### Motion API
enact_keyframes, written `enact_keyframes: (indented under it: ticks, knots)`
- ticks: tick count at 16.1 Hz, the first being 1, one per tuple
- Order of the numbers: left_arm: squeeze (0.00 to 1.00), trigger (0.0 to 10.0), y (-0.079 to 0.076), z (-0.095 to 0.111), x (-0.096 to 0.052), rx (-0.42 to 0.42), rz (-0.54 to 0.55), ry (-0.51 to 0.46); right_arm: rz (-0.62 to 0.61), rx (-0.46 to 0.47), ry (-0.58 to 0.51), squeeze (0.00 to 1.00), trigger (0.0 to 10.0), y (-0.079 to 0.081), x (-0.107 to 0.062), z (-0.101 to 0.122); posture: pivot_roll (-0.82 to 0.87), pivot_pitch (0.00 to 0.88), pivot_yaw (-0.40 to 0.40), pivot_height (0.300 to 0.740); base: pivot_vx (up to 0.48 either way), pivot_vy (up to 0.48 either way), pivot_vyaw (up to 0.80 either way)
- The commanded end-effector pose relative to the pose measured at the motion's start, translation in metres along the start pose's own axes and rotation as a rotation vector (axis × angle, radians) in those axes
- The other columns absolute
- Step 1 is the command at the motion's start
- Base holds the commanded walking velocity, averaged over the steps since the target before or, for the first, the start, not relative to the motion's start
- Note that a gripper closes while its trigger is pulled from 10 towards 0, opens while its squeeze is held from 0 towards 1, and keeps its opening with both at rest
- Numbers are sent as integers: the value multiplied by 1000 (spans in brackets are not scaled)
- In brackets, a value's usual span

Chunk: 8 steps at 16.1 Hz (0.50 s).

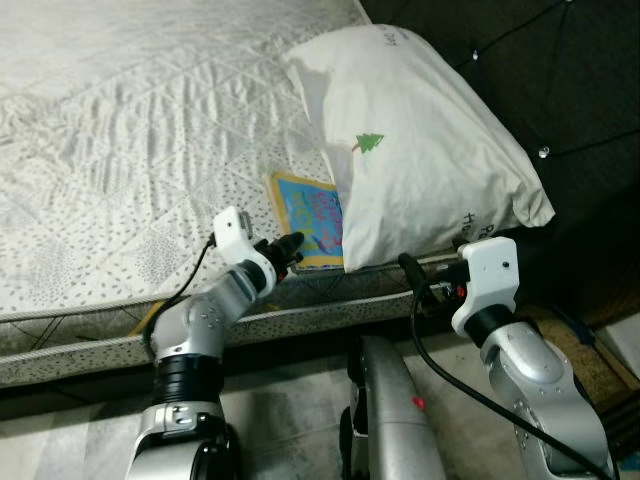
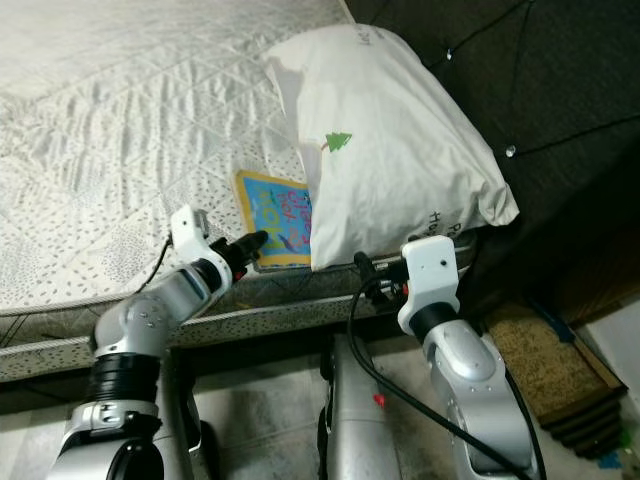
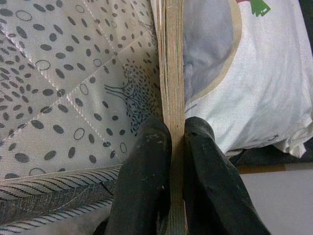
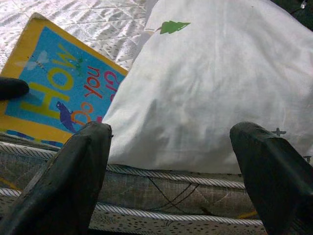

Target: Clean up the room

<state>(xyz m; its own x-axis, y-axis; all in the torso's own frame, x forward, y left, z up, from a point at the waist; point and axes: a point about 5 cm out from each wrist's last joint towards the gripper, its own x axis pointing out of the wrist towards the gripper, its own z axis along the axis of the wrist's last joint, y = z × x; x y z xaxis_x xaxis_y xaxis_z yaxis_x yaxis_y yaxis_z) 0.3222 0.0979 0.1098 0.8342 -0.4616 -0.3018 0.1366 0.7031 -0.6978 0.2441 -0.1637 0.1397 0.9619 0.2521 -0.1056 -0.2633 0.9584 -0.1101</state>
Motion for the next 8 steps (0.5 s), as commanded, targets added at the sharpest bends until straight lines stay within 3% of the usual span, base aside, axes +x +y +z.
enact_keyframes:
  ticks: [1,3,5,7,8]
  knots:
    - [0,10000,-7,-13,1,-9,-21,63,-10,-11,21,0,10000,-5,0,-3,-264,123,-114,527,0,0,0]
    - [0,10000,-5,-14,0,-2,-13,63,-18,-21,21,0,10000,-8,1,-4,-265,119,-115,527,0,0,0]
    - [0,10000,7,-8,1,2,28,46,-18,-25,20,0,10000,-8,1,-4,-268,116,-117,527,0,0,0]
    - [0,10000,32,6,2,11,95,31,13,-66,0,0,10000,-7,2,0,-273,112,-123,527,0,0,0]
    - [553,10000,39,12,3,17,115,24,20,-73,-5,0,10000,-6,2,1,-279,111,-126,527,0,0,0]
